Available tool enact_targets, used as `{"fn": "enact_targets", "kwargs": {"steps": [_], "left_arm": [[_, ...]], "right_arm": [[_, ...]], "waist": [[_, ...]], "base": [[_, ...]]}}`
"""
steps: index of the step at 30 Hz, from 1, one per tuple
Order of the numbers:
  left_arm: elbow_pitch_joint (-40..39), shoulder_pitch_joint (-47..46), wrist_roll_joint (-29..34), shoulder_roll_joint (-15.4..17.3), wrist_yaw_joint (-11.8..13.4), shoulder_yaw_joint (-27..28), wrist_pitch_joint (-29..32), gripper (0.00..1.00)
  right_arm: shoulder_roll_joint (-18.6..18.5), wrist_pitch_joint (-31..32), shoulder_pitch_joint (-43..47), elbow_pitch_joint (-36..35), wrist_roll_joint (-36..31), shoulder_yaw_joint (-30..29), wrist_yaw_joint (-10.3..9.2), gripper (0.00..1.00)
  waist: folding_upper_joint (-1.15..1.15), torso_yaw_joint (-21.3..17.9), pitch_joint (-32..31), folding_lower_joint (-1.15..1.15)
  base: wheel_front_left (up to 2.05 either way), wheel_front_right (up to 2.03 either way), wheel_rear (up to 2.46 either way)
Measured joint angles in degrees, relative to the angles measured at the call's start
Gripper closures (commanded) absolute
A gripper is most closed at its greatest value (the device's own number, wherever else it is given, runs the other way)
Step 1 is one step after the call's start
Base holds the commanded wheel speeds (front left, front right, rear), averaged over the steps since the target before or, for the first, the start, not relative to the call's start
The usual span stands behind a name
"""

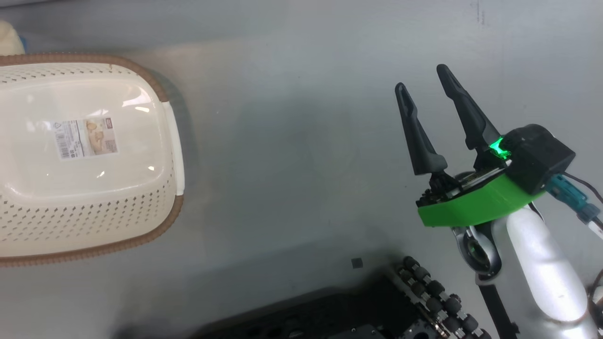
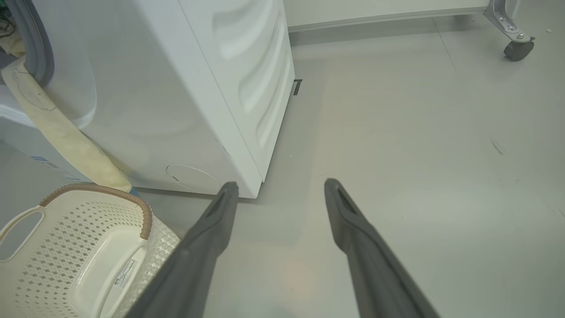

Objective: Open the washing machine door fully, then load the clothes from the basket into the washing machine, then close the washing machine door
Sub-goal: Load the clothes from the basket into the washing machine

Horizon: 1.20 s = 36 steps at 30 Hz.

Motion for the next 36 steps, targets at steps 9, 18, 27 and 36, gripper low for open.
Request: {"fn": "enact_targets", "kwargs": {"steps": [9, 18, 27, 36], "left_arm": [[2.4, 0.4, -1.6, -1.9, 0.0, -1.7, -2.4, 0.00], [1.5, 6.5, -6.0, -4.3, 0.0, -5.0, -3.5, 0.00], [-1.9, 14.7, -12.5, -5.0, 0.0, -9.5, -4.2, 0.00], [-6.9, 27.1, -20.0, -5.7, 0.0, -13.6, -5.0, 0.00]], "right_arm": [[0.0, 0.0, 0.0, 0.4, -0.2, -0.7, 0.00, 0.00], [-0.3, 0.0, 0.0, 0.6, -0.6, -1.5, 0.00, 0.00], [-1.9, 0.0, 0.1, 0.8, -1.1, -3.3, 0.00, 0.00], [-2.3, 0.0, 3.3, 1.9, -1.1, -4.7, 0.00, 0.00]], "waist": [[0.00, 1.0, -2.2, 0.00], [0.00, 2.7, -5.8, 0.00], [0.00, 5.3, -11.7, -0.01], [0.00, 7.8, -19.7, -0.01]], "base": [[0.00, 0.00, 0.00], [0.00, 0.00, 0.00], [0.00, 0.00, 0.00], [0.00, 0.00, 0.00]]}}
